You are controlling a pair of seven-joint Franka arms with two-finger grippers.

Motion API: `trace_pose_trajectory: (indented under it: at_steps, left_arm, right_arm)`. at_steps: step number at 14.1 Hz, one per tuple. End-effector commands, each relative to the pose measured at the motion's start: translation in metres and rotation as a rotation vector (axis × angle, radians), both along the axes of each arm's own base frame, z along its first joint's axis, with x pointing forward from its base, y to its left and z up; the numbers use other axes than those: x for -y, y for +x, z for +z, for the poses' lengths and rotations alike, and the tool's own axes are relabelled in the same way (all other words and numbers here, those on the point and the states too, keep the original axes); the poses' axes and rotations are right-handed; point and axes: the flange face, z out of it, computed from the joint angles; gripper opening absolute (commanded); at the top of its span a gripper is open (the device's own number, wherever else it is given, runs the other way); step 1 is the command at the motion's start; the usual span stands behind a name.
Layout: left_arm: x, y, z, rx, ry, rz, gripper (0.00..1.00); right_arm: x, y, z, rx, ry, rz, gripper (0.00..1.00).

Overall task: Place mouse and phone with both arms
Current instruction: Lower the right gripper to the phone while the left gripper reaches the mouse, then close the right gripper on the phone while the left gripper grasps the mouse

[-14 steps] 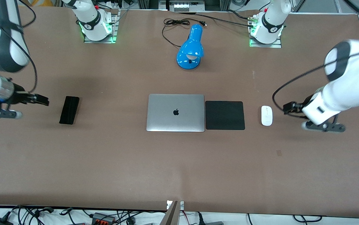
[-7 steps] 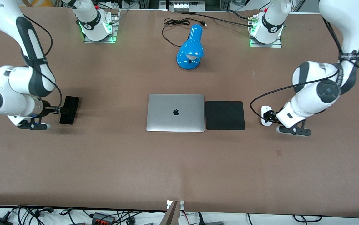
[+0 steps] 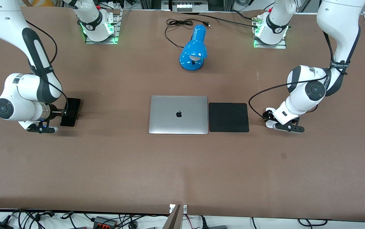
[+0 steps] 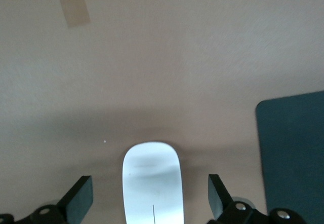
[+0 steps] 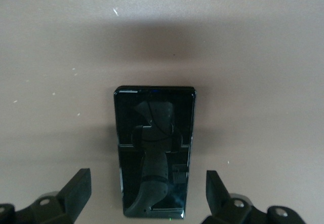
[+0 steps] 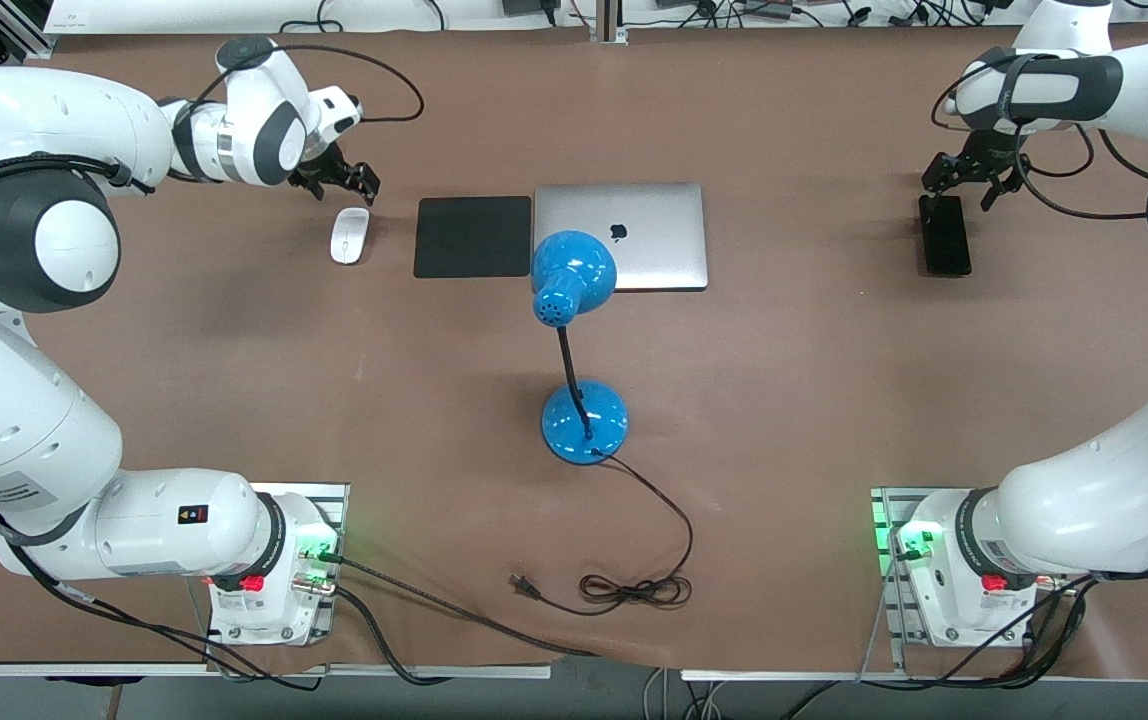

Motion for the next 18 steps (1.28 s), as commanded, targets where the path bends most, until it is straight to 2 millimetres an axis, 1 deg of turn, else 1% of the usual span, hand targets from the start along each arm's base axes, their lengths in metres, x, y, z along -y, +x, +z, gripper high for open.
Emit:
trace_pose_trajectory:
  at_steps: [1,4,8,11,12,13,14,15,16,17,18]
  left_arm:
    - [-0.001,-0.004,-0.014,-0.012,0.009,-0.004,1.00]
    - [-0.001,-0.008,-0.028,-0.038,0.007,0.002,1.00]
    - [-0.001,-0.012,-0.035,-0.055,0.007,0.008,1.00]
    - [-0.001,-0.015,-0.042,-0.067,0.007,0.015,1.00]
    - [-0.001,-0.015,-0.042,-0.067,0.007,0.015,0.92]
    - [-0.001,-0.015,-0.042,-0.067,0.007,0.015,0.89]
    - [0.000,-0.015,-0.042,-0.069,0.006,0.014,0.84]
    - [0.000,-0.015,-0.042,-0.069,0.006,0.014,0.73]
    - [-0.001,-0.015,-0.042,-0.069,0.007,0.015,0.64]
    - [0.000,-0.015,-0.042,-0.069,0.007,0.014,0.59]
    - [0.001,-0.015,-0.042,-0.069,0.006,0.012,0.51]
  right_arm:
    - [0.003,-0.005,-0.011,0.014,-0.005,0.004,1.00]
    - [0.005,-0.005,-0.027,0.024,-0.006,0.005,1.00]
    - [0.003,-0.014,-0.044,-0.007,-0.003,0.005,1.00]
    - [0.003,-0.017,-0.047,-0.015,-0.002,0.003,1.00]
    - [0.004,-0.018,-0.047,-0.016,-0.003,0.002,1.00]
    - [0.005,-0.020,-0.050,-0.022,-0.002,0.000,1.00]
    - [0.006,-0.021,-0.051,-0.025,-0.001,0.000,1.00]
    - [0.006,-0.021,-0.051,-0.025,-0.001,0.000,1.00]
    - [0.005,-0.021,-0.051,-0.028,-0.001,0.001,0.98]
    - [0.005,-0.022,-0.051,-0.030,-0.001,0.003,0.79]
    - [0.005,-0.022,-0.050,-0.033,-0.001,0.002,0.54]
